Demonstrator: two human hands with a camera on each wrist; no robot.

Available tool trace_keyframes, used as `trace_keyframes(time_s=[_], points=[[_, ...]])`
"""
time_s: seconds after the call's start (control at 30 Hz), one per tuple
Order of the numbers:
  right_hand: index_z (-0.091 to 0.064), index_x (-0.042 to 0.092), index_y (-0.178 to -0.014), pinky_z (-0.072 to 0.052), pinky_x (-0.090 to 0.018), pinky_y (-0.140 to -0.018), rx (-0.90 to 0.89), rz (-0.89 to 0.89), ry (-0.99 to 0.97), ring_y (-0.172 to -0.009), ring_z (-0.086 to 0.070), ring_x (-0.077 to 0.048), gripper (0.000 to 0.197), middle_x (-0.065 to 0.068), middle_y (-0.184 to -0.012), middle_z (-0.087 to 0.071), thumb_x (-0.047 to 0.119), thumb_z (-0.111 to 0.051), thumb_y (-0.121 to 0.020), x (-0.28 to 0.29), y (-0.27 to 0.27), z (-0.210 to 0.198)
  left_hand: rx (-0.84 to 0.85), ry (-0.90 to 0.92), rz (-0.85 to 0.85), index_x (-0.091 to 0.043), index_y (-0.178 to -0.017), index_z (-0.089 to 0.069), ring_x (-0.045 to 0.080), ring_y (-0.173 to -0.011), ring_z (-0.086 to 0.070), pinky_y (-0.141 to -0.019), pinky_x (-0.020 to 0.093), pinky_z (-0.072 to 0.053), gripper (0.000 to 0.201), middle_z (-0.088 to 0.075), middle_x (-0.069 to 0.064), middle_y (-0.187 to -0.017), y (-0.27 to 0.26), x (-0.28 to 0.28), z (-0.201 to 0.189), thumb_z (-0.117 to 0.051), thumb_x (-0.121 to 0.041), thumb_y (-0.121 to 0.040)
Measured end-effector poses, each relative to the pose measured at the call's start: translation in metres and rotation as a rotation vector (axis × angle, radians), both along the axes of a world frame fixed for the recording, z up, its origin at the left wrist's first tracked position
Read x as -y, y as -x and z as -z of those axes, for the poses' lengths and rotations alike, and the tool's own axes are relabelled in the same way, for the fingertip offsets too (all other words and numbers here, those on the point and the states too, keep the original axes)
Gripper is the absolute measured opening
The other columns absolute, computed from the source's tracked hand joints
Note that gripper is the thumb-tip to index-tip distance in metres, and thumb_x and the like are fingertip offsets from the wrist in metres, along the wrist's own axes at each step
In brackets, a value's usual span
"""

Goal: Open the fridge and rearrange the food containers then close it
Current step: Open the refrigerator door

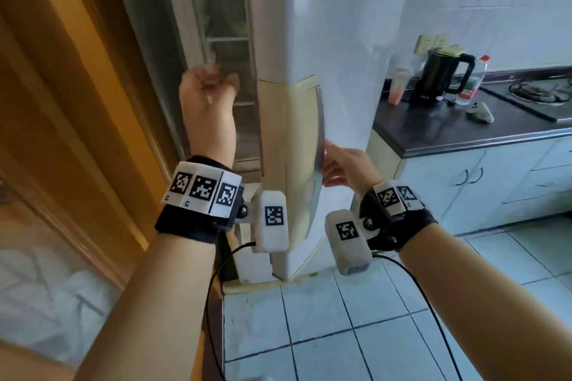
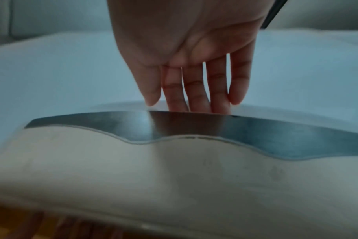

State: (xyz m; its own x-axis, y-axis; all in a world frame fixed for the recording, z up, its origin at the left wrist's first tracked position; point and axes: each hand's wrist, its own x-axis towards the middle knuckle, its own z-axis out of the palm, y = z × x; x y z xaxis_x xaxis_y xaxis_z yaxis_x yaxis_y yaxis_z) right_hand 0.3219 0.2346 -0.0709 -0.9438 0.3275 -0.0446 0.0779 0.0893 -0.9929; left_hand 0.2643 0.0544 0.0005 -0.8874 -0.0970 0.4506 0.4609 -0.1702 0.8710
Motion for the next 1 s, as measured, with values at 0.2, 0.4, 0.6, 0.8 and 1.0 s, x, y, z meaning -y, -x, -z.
trace_keyframes(time_s=[0.2,0.4,0.6,0.8,1.0], points=[[-0.059,0.006,-0.073,-0.045,-0.027,-0.058,-0.012,0.230,0.089,-0.055,-0.049,-0.017,0.024,-0.008,-0.063,-0.053,0.021,-0.048,-0.087,-0.069,-0.078,0.013,-0.066,0.026,0.335,-0.014,-0.126,-0.053,0.009,-0.122,-0.048,-0.099,0.020,-0.040,0.040,-0.048,0.005,-0.138,-0.049,-0.070,-0.011,-0.045,-0.026,-0.089],[-0.053,0.017,-0.056,-0.040,-0.019,-0.048,-0.089,0.616,0.218,-0.053,-0.042,-0.011,0.030,0.004,-0.048,-0.048,0.011,-0.043,-0.084,-0.137,-0.151,0.017,-0.142,0.272,0.601,-0.053,-0.082,-0.065,0.017,-0.127,-0.047,-0.113,0.035,-0.030,0.021,-0.056,0.004,-0.130,-0.092,-0.159,-0.009,-0.045,-0.047,-0.076],[-0.050,0.022,-0.067,-0.036,-0.024,-0.061,-0.180,0.886,0.279,-0.062,-0.044,-0.008,0.025,0.012,-0.050,-0.057,0.028,-0.042,-0.090,-0.183,-0.198,0.013,-0.346,0.465,0.652,0.005,-0.106,-0.061,0.030,-0.110,-0.054,-0.095,0.019,-0.040,0.042,-0.060,0.024,-0.116,-0.120,-0.225,-0.003,-0.043,-0.024,-0.083],[-0.052,0.017,-0.078,-0.038,-0.027,-0.063,-0.287,1.104,0.151,-0.067,-0.047,-0.017,0.005,0.001,-0.069,-0.048,0.014,-0.056,-0.077,-0.184,-0.215,0.008,-0.548,0.708,0.591,-0.003,-0.127,-0.052,0.030,-0.134,-0.038,-0.112,0.027,-0.022,0.056,-0.048,0.019,-0.137,-0.132,-0.269,0.000,-0.043,-0.033,-0.081],[-0.053,0.016,-0.071,-0.043,-0.019,-0.044,-0.182,0.706,0.105,-0.036,-0.055,-0.008,0.018,0.003,-0.044,-0.062,0.005,-0.049,-0.085,-0.155,-0.204,0.003,-0.261,0.433,0.864,-0.022,-0.131,-0.045,0.010,-0.137,-0.028,-0.116,0.027,-0.019,0.048,-0.032,-0.009,-0.141,-0.123,-0.248,0.000,-0.054,-0.024,-0.085]])
